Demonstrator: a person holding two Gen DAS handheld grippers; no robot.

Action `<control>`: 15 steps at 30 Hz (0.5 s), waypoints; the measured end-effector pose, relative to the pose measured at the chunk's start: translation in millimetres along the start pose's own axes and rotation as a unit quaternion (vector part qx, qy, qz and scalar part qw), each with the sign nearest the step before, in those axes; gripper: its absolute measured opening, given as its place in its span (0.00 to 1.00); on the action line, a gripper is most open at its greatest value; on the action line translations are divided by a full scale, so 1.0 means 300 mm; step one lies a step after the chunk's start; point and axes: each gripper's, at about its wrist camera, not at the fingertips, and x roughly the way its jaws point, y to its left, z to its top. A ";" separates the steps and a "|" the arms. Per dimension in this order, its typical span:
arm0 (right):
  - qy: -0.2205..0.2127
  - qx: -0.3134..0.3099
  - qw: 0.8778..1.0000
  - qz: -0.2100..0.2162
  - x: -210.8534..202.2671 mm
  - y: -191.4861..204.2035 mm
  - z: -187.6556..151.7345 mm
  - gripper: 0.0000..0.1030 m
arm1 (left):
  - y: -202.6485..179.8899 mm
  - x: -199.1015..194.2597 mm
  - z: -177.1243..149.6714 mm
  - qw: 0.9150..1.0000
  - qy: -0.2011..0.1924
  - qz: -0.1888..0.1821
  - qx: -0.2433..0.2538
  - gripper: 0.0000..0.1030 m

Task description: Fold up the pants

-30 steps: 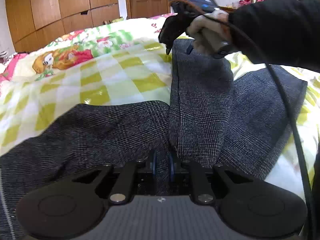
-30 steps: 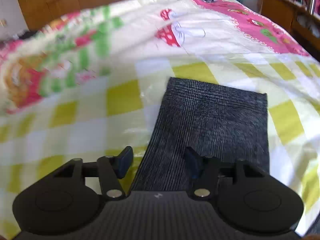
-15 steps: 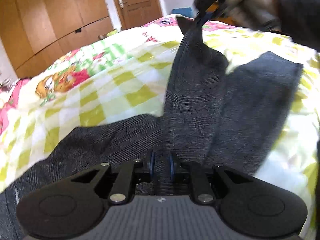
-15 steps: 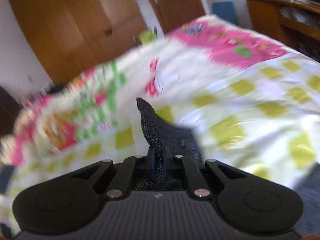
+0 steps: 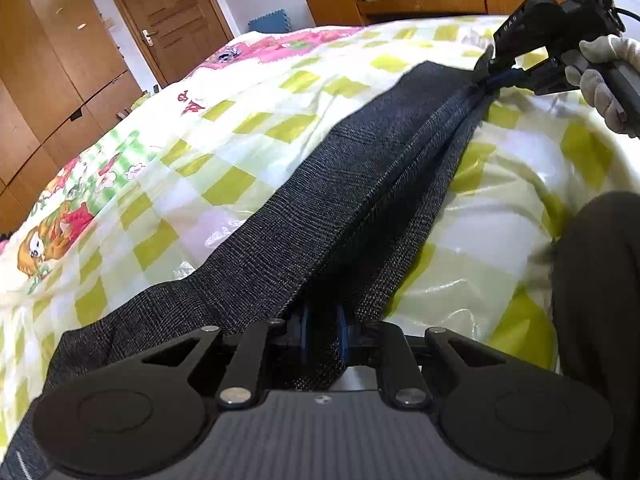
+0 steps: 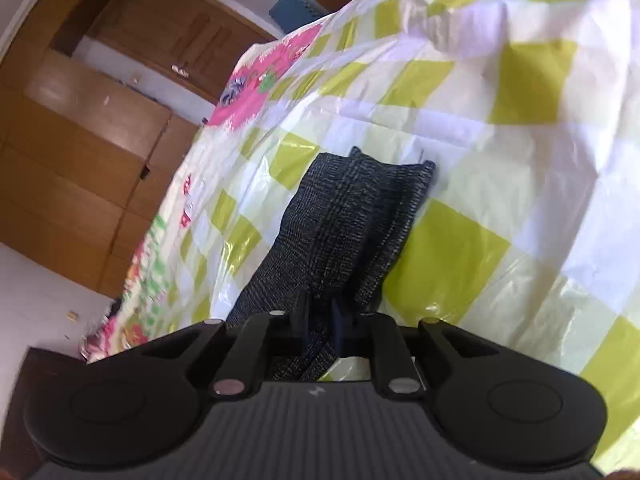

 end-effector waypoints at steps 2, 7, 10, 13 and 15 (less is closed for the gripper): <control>-0.008 0.006 1.000 0.009 0.011 0.000 0.016 0.23 | 0.001 0.008 0.009 1.000 0.007 0.001 0.002 0.29; -0.017 0.021 1.000 -0.002 0.036 0.004 0.072 0.30 | -0.015 0.023 0.029 1.000 0.014 0.004 0.008 0.29; -0.026 -0.001 0.999 -0.022 0.040 -0.002 0.098 0.06 | -0.028 0.032 0.034 1.000 0.013 0.003 0.010 0.29; -0.015 -0.029 0.999 -0.016 0.046 0.011 0.124 0.05 | -0.036 0.038 0.037 1.000 0.012 0.002 0.012 0.29; -0.016 -0.054 0.998 -0.018 0.056 0.036 0.129 0.05 | -0.041 0.040 0.038 1.000 0.011 0.005 0.014 0.29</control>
